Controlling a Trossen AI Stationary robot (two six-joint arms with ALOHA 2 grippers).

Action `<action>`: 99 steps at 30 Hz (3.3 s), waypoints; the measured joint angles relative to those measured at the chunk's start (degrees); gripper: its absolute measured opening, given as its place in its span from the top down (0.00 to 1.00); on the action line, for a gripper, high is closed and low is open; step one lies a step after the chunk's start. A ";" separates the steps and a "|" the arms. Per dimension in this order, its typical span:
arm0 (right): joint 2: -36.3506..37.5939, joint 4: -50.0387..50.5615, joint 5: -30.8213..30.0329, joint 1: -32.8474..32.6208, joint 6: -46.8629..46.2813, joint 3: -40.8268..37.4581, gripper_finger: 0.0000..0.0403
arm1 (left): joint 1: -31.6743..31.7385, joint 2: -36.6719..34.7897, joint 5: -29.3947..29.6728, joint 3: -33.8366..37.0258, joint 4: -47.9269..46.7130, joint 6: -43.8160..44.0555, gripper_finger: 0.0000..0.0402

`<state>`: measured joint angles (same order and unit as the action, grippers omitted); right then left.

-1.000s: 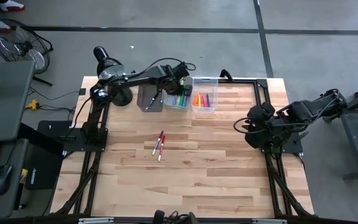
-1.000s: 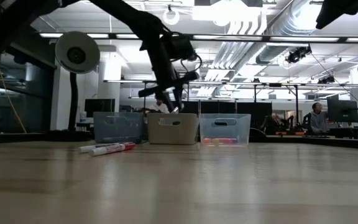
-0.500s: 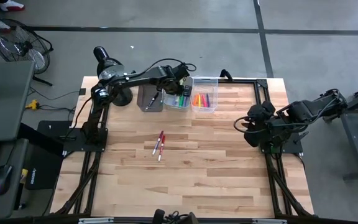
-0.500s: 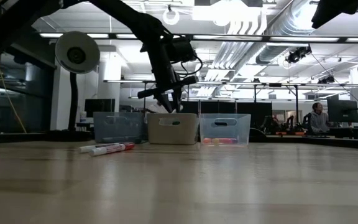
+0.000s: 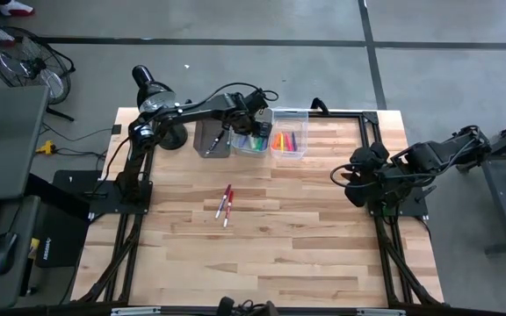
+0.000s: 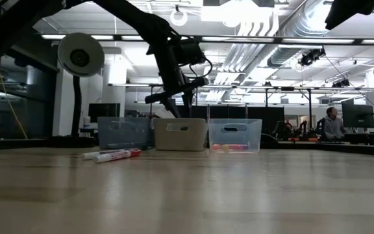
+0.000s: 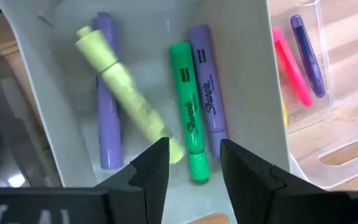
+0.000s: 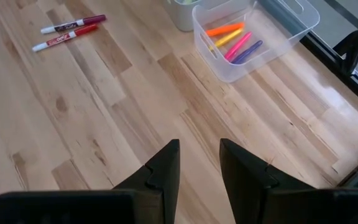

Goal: Pick & Place Markers
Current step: Put the dark pink marker into the black bin

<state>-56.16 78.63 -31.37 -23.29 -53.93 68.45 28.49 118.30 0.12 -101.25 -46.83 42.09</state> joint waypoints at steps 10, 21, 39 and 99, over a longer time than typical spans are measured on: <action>0.00 0.00 0.87 -0.02 0.37 0.00 0.74 | -0.82 -0.85 0.15 -3.18 -4.94 -3.13 0.65; -0.02 -0.02 2.32 -0.01 0.61 0.00 0.74 | -7.98 -0.83 8.13 -12.32 -21.67 -5.94 0.65; -0.02 -3.24 7.39 -0.02 6.06 0.00 0.74 | -25.04 -0.81 9.39 -13.38 -32.76 8.32 0.64; -0.09 -6.49 4.49 -0.02 8.30 -0.02 0.74 | -34.49 -17.23 0.33 36.49 0.26 31.71 0.64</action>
<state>-56.25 72.14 -26.88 -23.31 -45.63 68.42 -6.00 101.07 0.45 -64.76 -46.57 73.80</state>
